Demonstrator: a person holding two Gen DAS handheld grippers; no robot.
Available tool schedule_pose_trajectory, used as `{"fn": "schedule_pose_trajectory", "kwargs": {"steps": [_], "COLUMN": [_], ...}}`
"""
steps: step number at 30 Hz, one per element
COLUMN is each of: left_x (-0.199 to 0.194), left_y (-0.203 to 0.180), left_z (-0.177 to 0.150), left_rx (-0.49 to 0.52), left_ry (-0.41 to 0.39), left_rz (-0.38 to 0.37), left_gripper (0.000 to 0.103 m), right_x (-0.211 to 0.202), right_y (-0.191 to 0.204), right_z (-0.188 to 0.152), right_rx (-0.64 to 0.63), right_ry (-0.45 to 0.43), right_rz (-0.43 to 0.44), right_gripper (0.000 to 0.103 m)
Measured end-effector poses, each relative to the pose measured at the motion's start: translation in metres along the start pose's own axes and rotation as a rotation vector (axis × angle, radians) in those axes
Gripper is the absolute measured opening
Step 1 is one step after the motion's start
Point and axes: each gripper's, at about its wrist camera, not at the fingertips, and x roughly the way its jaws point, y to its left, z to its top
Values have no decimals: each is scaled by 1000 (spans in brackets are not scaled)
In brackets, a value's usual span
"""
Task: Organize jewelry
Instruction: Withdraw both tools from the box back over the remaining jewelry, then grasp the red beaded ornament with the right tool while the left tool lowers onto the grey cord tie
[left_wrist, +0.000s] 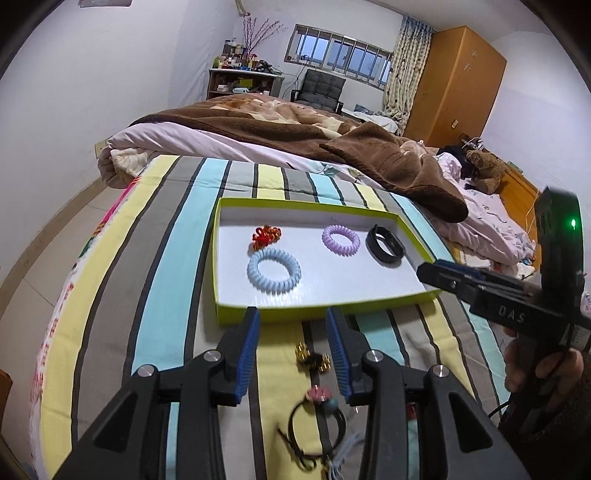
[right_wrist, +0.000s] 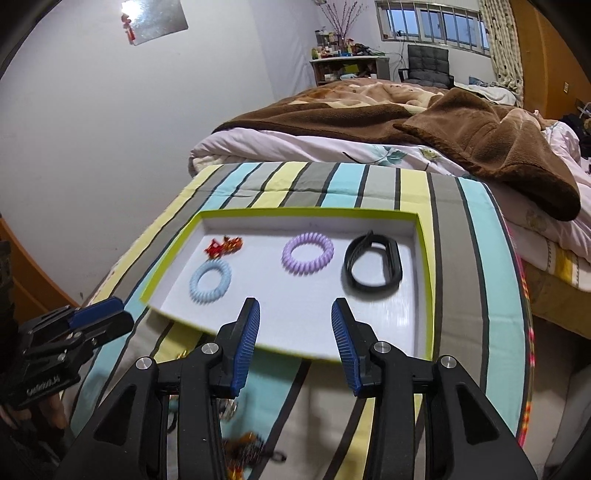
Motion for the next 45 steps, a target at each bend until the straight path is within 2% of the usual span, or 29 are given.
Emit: {"fn": "schedule_pose_trajectory", "kwargs": {"steps": [19, 22, 30, 31, 33, 35, 36, 45], "left_x": [-24, -24, -21, -21, -20, -20, -20, -13], "left_y": [-3, -3, -4, -4, -5, -6, -7, -18], "left_z": [-59, -65, -77, -78, -80, -81, -82, -85], "left_rx": [-15, -14, -15, -18, -16, -13, -11, 18], "left_ry": [30, 40, 68, 72, 78, 83, 85, 110], "left_rz": [-50, -56, -64, -66, -68, -65, -68, -85], "left_gripper": [39, 39, 39, 39, 39, 39, 39, 39], "right_x": [-24, -18, -13, -12, -11, -10, -11, -26], "right_y": [14, 22, 32, 32, 31, 31, 31, 21], "right_z": [-91, -97, -105, -106, -107, -109, -109, -111], "right_rx": [43, 18, -7, -6, -3, -3, 0, 36], "right_ry": [53, 82, 88, 84, 93, 96, 89, 65], "right_rz": [113, 91, 77, 74, 74, 82, 80, 134], "right_gripper": [42, 42, 41, 39, 19, 18, 11, 9]}}
